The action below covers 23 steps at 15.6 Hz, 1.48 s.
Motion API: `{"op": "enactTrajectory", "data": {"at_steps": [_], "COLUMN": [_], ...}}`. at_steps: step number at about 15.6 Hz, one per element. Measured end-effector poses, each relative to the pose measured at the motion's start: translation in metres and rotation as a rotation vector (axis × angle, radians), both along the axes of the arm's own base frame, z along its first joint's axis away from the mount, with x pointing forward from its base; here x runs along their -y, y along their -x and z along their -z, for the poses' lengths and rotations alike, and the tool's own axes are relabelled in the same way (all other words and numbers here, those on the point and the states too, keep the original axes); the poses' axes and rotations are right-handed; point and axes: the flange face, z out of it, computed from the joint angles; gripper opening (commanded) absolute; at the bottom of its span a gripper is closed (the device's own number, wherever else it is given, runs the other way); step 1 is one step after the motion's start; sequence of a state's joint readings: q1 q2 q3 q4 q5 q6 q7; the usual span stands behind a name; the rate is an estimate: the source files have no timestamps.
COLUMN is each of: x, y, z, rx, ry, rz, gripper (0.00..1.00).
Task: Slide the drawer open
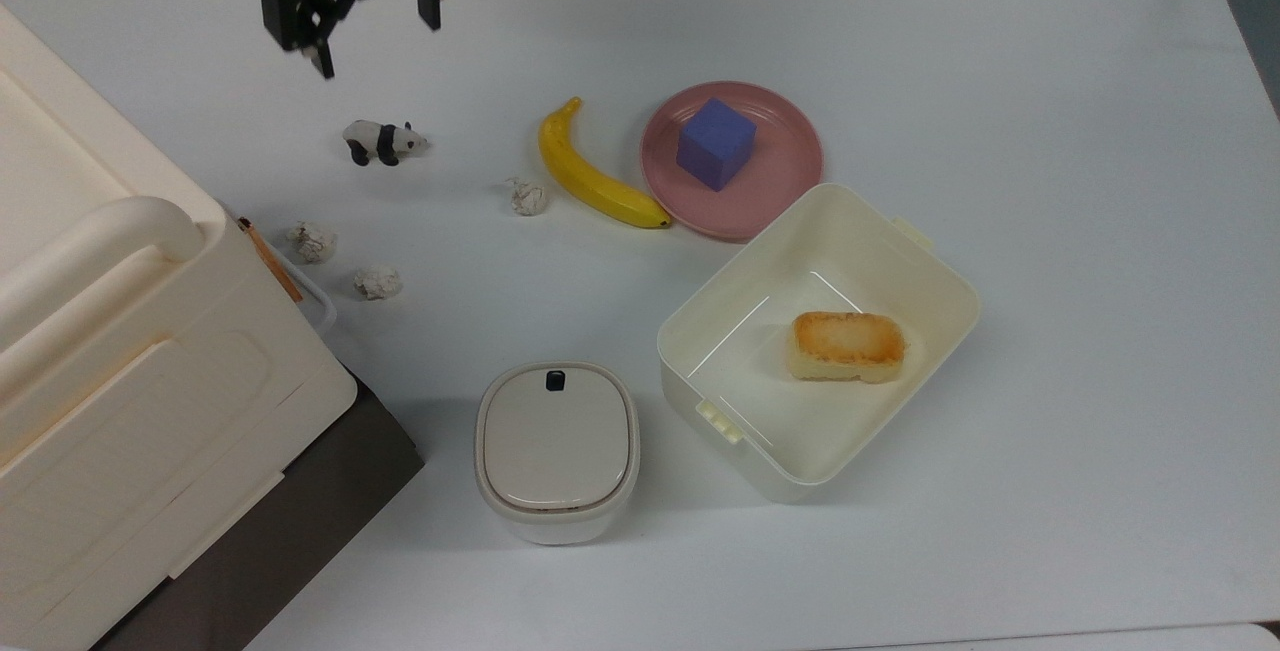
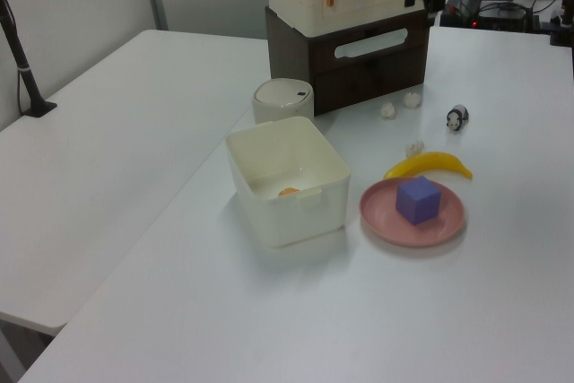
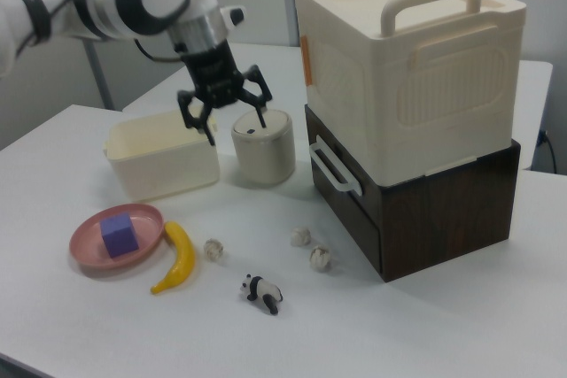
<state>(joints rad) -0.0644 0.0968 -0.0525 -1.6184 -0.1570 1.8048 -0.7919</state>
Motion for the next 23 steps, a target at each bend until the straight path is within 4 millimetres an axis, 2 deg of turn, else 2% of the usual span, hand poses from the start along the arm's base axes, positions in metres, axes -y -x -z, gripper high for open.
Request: {"op": "enactTrajectory", "data": {"at_steps": [2,4,7,12,16,23], "x": [0.003,0.007,0.008,0.018,0.035,0.052], "y": [-0.016,-0.036,-0.052,-0.066,-0.076,-0.079], "z": [0.023,0.054,0.079,0.102,0.106,0.127], "rx": [0.014,0.02,0.039,0.024,0.077,0.056], "ry": [0.047,0.099,0.119,0.155,0.162,0.217], "rz": [-0.032,-0.062,-0.085,-0.092,-0.047,-0.03], "gripper": [1.0,1.0,1.0,1.0,1.0,1.0]}}
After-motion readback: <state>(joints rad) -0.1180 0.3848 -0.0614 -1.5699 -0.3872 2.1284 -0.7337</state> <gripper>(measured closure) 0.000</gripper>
